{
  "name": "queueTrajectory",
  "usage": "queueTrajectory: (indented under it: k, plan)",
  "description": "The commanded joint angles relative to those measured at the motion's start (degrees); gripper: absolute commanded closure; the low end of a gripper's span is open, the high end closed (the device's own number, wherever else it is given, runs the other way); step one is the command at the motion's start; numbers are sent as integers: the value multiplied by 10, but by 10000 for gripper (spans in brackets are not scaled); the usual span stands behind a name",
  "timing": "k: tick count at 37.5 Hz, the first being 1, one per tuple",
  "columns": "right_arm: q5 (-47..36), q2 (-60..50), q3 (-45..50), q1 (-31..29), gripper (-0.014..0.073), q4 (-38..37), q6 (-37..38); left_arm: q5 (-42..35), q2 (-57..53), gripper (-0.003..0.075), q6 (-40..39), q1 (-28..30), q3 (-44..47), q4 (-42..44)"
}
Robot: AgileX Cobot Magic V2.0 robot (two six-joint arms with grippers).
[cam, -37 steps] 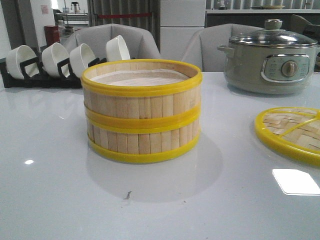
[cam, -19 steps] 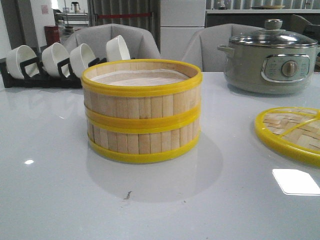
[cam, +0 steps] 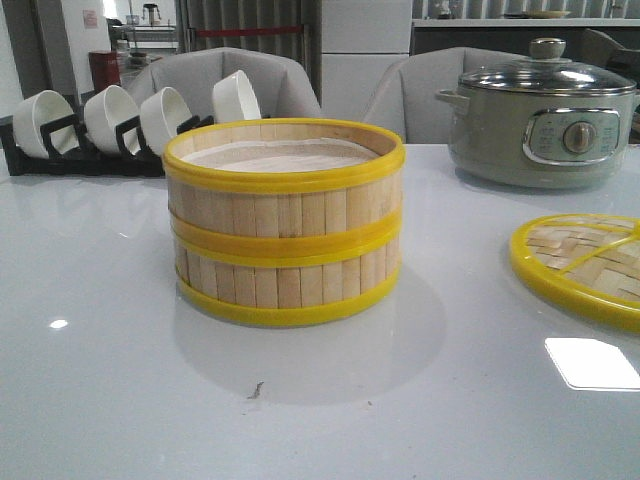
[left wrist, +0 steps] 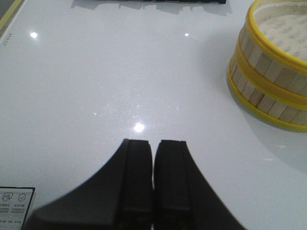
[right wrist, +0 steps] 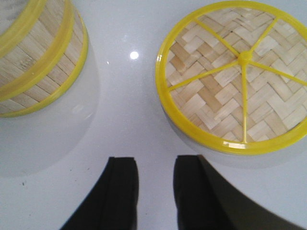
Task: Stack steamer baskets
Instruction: 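Move the right gripper over the woven bamboo lid, then lower the right gripper and grasp the lid's center knob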
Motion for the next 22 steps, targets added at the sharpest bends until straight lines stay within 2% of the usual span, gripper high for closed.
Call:
queueTrajectory:
  k: [1, 8, 14, 22]
  plan:
    - [-56, 21, -23, -4, 273, -8, -5, -49, 2, 634, -5, 1, -17, -1]
    - [-51, 97, -65, -36, 273, -8, -5, -49, 2, 634, -5, 1, -17, -1]
    - [-21, 173, -137, -77, 273, -8, -5, -49, 2, 634, -5, 1, -17, -1]
    - [20, 271, -228, -97, 273, -8, -5, -49, 2, 634, -5, 1, -17, -1]
